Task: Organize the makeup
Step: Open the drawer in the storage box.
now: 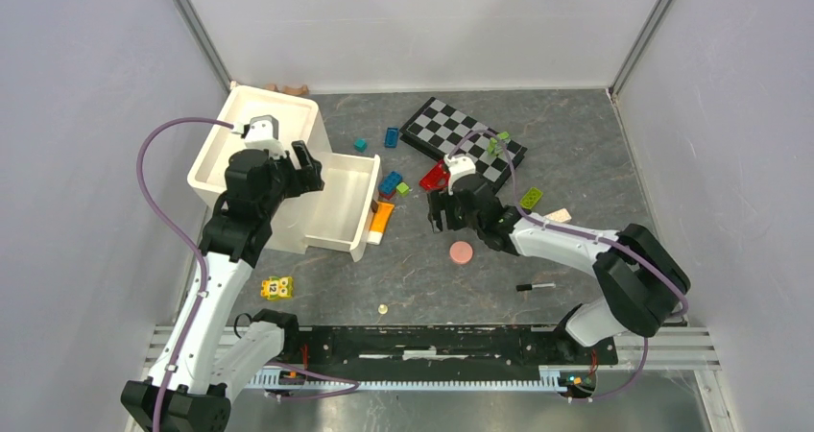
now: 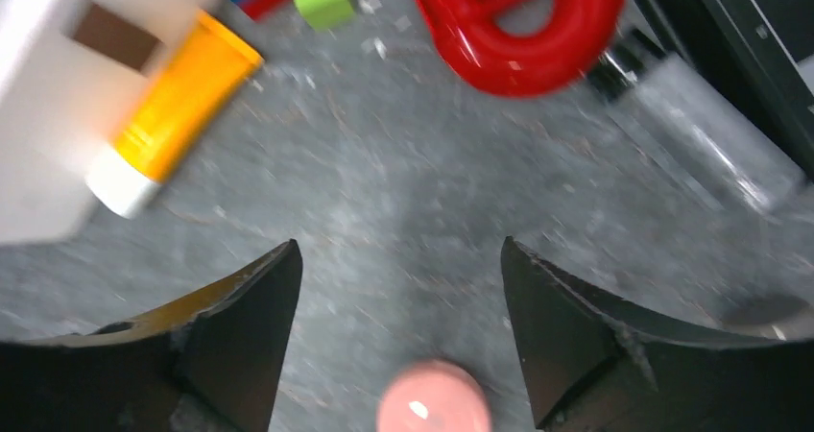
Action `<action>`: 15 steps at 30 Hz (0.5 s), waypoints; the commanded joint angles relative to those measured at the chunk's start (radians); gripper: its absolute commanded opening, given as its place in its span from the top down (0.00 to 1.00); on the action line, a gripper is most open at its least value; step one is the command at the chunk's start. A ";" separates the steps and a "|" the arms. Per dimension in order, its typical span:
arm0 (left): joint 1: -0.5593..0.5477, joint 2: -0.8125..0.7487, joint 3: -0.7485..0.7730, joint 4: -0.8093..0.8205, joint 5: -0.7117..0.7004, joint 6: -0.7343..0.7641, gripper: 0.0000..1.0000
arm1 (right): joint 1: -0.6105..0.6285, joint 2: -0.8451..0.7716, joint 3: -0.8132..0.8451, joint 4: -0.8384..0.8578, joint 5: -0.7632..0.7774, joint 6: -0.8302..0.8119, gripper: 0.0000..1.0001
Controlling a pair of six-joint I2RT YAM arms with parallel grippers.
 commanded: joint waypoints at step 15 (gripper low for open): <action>0.009 0.030 -0.009 -0.116 0.023 -0.015 0.16 | 0.003 -0.052 -0.060 -0.318 0.002 -0.124 0.05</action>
